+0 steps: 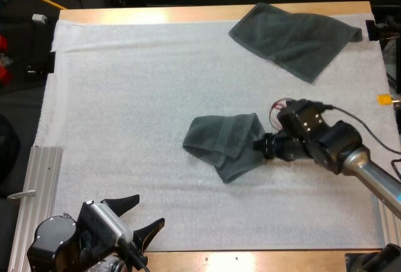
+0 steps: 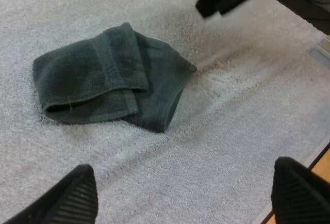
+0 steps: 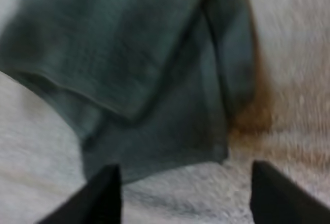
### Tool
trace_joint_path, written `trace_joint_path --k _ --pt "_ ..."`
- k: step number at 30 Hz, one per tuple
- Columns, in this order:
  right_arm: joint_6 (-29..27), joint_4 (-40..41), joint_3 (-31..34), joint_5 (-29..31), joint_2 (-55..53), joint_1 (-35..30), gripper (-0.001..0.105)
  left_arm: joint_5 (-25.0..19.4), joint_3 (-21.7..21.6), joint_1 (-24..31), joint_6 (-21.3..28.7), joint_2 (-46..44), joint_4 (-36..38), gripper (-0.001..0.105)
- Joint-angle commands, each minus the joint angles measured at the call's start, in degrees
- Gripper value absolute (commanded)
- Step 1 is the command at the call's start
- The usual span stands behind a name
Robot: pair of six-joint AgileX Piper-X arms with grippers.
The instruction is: Pick towel from pile, fold and stack
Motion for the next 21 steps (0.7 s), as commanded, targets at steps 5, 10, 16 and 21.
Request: trace_joint_path --k 5,10,16,21 --pt "5.9 -9.3 6.3 -2.2 2.6 -0.1 0.055 0.4 -0.5 -0.2 -0.1 0.0 -0.1 0.069" --pt "9.8 -15.9 9.2 -2.6 7.0 -0.1 0.055 0.4 -0.5 -0.2 -0.1 0.0 0.1 0.069" --pt "13.4 -21.1 9.2 -5.1 12.0 -0.1 0.055 0.4 -0.5 -0.2 -0.2 0.0 0.2 0.069" --pt "15.7 -24.1 9.2 -7.0 13.7 -0.1 0.055 0.4 -0.5 -0.2 -0.4 0.0 1.9 0.069"
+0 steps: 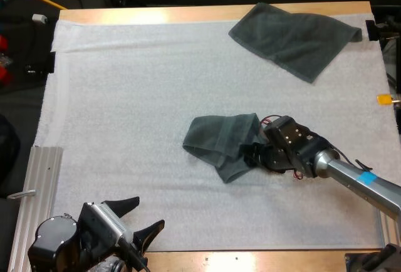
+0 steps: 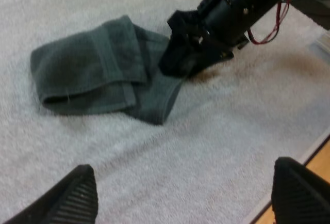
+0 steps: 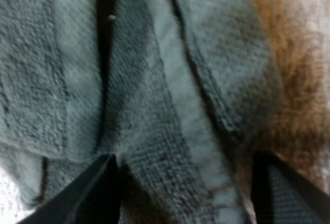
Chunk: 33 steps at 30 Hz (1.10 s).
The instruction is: Pick towel from pile, fold and stack
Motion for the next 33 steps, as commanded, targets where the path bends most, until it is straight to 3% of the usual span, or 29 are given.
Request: trace_joint_path --k 1,9,14,33 --pt "0.2 -1.0 -0.1 -0.9 -0.3 -0.1 0.055 0.4 -0.5 -0.2 -0.4 0.0 0.4 0.069" --pt "0.2 -1.0 -0.1 -0.9 -0.6 -0.1 0.054 0.4 -0.5 -0.2 -0.4 0.0 1.3 0.069" --pt "-0.2 -1.0 -0.1 -0.9 -3.0 0.0 0.038 0.4 -0.5 -0.2 -0.4 0.0 1.3 0.069" --pt "-0.4 0.8 -0.1 -3.2 -4.7 0.0 0.039 0.4 -0.5 -0.2 -0.4 0.0 1.3 0.069"
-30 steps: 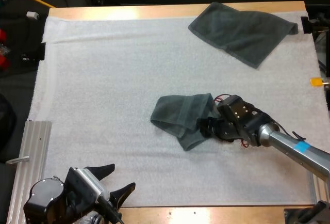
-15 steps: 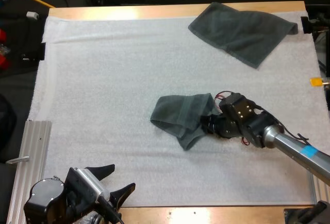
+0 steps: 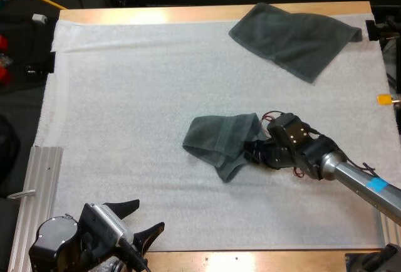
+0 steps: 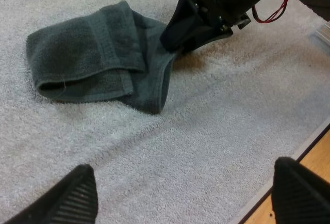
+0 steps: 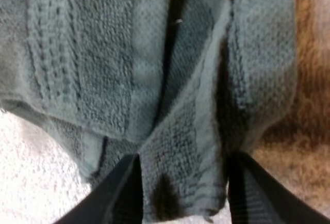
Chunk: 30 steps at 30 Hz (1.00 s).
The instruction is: Pick towel from pile, fold and stack
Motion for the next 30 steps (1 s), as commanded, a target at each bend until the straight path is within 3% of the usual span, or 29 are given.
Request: trace_joint_path --k 1,18,26,30 --pt "-0.5 0.5 -0.1 -0.8 -0.5 0.0 0.039 0.4 -0.5 -0.2 -0.4 0.0 0.0 0.069" --pt "-1.4 2.1 -0.1 2.0 -2.0 0.0 0.037 0.4 -0.5 -0.2 -0.3 0.0 -0.1 0.069" --pt "-3.6 2.1 -0.1 2.5 -2.0 0.0 0.004 0.4 -0.5 -0.2 -0.3 0.0 -0.2 0.069" --pt "-3.8 2.1 -0.1 2.5 -2.0 0.0 0.0 0.4 -0.5 -0.2 -0.3 0.0 -0.2 0.069"
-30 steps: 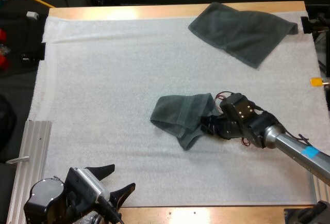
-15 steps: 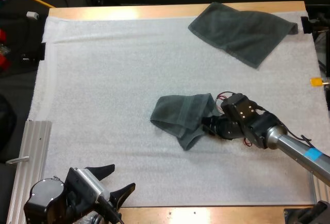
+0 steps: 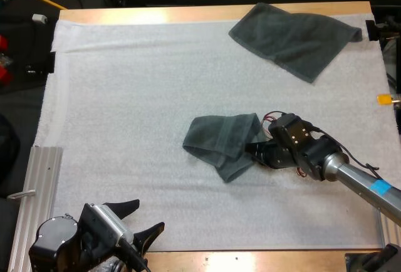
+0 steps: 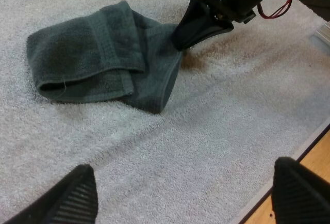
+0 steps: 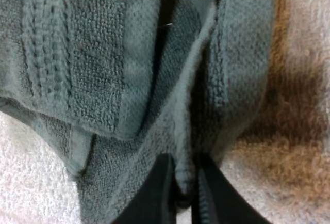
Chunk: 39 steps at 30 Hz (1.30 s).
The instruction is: Pick towel from pile, fold and stack
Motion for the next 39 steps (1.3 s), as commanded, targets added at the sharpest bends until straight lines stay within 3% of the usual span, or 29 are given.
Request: trace_joint_path --k 1,7,12,18,22,25,28,33,39 --pt "-1.0 0.3 -0.1 0.0 -0.5 0.0 0.0 0.4 -0.5 -0.2 -0.3 0.0 -0.2 0.069" --pt "-4.6 1.1 -0.2 0.8 -2.9 0.8 0.0 0.4 -0.5 -0.2 -0.3 0.0 -0.2 0.069" --pt "-11.5 4.3 -2.0 8.4 -11.0 2.9 0.0 0.4 -0.5 -0.2 -0.3 0.0 -0.2 0.069" --pt "-22.1 7.9 -9.5 17.0 -20.6 4.2 0.0 0.4 -0.5 -0.2 -0.3 0.0 -0.2 0.069" --pt "-29.5 7.1 -18.5 17.0 -23.4 4.2 0.0 0.4 -0.5 -0.2 -0.3 0.0 -0.2 0.069" --pt "-31.5 7.1 -22.3 16.7 -23.1 4.2 0.0 0.4 -0.5 -0.2 -0.3 0.0 -0.2 0.069" --pt "-31.3 7.2 -23.4 13.9 -22.3 4.2 0.0 0.4 -0.5 -0.2 -0.3 0.0 -0.2 0.069" --pt "-27.6 7.7 -23.4 0.6 -19.2 5.1 0.0 0.4 -0.5 -0.2 -0.3 0.0 -0.2 0.069" --pt "-26.5 10.0 -23.4 2.1 -12.0 8.1 0.0 0.4 -0.5 -0.2 -0.3 0.0 -0.2 0.069"
